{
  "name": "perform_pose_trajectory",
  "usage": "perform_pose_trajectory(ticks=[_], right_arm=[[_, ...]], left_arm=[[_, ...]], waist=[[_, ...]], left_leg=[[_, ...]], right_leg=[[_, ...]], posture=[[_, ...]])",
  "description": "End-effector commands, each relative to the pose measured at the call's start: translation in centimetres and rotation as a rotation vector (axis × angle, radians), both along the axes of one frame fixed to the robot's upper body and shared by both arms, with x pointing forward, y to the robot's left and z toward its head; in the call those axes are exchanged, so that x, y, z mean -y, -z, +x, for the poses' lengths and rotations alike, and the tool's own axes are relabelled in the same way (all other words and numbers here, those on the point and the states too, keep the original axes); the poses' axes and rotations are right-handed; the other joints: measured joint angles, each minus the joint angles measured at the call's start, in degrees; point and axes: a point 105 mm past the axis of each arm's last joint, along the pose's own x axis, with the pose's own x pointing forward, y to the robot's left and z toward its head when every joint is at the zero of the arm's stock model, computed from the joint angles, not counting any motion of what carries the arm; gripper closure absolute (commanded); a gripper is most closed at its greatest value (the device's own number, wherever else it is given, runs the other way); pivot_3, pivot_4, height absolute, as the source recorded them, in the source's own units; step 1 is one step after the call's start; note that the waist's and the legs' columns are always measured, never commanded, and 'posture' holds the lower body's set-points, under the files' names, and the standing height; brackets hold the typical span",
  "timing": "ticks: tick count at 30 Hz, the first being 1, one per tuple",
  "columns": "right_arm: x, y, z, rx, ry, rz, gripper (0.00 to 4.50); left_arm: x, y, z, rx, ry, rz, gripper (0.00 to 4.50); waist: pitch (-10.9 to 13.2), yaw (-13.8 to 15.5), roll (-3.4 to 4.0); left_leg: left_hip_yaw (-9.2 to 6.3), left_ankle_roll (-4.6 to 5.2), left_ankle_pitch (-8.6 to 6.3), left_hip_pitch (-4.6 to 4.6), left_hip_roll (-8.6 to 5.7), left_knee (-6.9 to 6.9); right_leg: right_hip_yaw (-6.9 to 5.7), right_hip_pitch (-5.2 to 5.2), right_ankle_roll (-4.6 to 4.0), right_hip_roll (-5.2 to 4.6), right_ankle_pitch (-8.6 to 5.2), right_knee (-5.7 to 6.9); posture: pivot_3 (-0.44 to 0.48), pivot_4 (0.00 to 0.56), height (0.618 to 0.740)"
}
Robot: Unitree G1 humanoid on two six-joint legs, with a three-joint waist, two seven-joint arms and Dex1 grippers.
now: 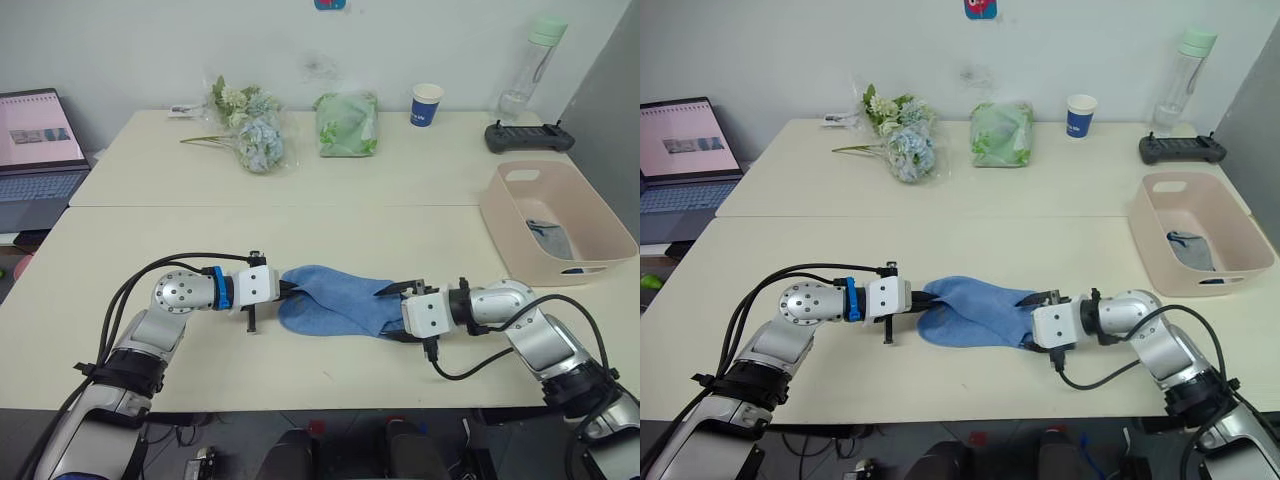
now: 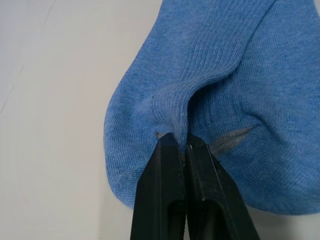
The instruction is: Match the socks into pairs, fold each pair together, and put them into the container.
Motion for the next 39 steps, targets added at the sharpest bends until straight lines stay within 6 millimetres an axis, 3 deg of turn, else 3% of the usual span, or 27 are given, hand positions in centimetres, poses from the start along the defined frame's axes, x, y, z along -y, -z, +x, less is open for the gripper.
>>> perform_pose_trajectory(ticks=[1,4,6,14,15,19,24,27,31,39], right_arm=[[-0.7,-0.8,0.0,0.029,-0.020,0.022,0.93],[-1.0,-1.1,0.1,0.013,-0.013,0.055,0.93],[-1.0,-1.2,0.1,0.011,-0.019,0.060,1.45],[-1.0,-1.7,0.2,-0.030,0.003,0.109,4.30],[-0.9,-1.8,0.2,-0.038,0.007,0.116,4.41],[-0.7,-2.7,0.6,-0.070,0.046,0.167,4.41],[0.3,-5.1,1.7,-0.153,0.156,0.311,4.41],[0.5,-6.5,1.8,-0.224,0.200,0.407,4.41],[0.8,-7.2,0.8,-0.333,0.205,0.434,4.41],[1.7,-8.7,-3.7,-0.626,0.170,0.400,4.41]], left_arm=[[-0.3,-1.5,0.3,0.058,-0.009,-0.013,4.42],[-0.4,-1.6,0.3,0.059,-0.009,-0.012,4.42],[-0.4,-1.5,0.2,0.059,-0.009,-0.009,4.50],[-0.4,-1.6,0.3,0.063,-0.012,-0.011,4.50],[-0.4,-1.6,0.3,0.065,-0.013,-0.012,4.50],[-0.5,-1.7,0.4,0.073,-0.028,-0.026,4.50],[-1.5,-3.9,0.7,0.099,-0.128,-0.129,4.50],[-1.2,-5.1,-0.3,0.084,-0.136,-0.181,4.50],[0.1,-6.7,-2.6,-0.017,-0.132,-0.292,4.50],[1.7,-6.1,-10.0,-0.383,-0.062,-0.263,4.50]], waist=[[0.0,0.0,0.00],[0.0,0.0,0.00],[0.0,-0.1,0.00],[0.0,-0.1,0.00],[0.0,-0.1,0.00],[0.0,-0.1,0.00],[0.0,-0.1,0.00],[0.0,-0.1,0.01],[0.0,-0.1,0.01],[0.0,-0.1,0.01]], left_leg=[[0.00,0.00,0.00,0.00,0.00,0.00],[0.00,0.00,0.00,0.00,0.00,0.00],[0.00,0.00,0.00,0.00,0.00,0.00],[-0.01,0.00,0.00,0.01,0.00,0.00],[-0.01,0.00,0.00,0.00,0.00,0.00],[-0.01,0.00,0.00,0.00,0.00,0.00],[-0.04,0.00,0.00,-0.01,0.02,0.00],[-0.04,0.00,0.00,-0.01,0.04,-0.01],[-0.07,0.00,-0.01,-0.02,0.05,-0.02],[-0.10,0.25,-0.15,-0.06,0.10,-0.03]], right_leg=[[0.00,0.00,0.00,0.00,0.00,0.00],[0.00,0.00,0.00,0.00,0.00,0.01],[0.00,0.00,0.00,0.00,0.00,0.00],[0.01,0.00,0.00,0.00,0.00,0.01],[0.00,0.00,0.00,0.00,0.00,0.01],[0.01,0.00,0.00,0.00,0.00,0.01],[0.00,-0.01,0.00,-0.10,0.00,0.01],[0.02,-0.01,-0.01,-0.15,0.00,0.00],[0.03,-0.01,-0.01,-0.19,0.00,-0.02],[0.08,0.01,0.00,-0.21,0.00,-0.06]], posture=[[0.000,0.150,0.740],[0.000,0.150,0.740],[0.000,0.150,0.740],[0.000,0.150,0.740],[0.000,0.150,0.740],[0.000,0.150,0.740],[0.000,0.150,0.740],[0.000,0.150,0.740],[0.000,0.150,0.740],[0.000,0.150,0.740]])
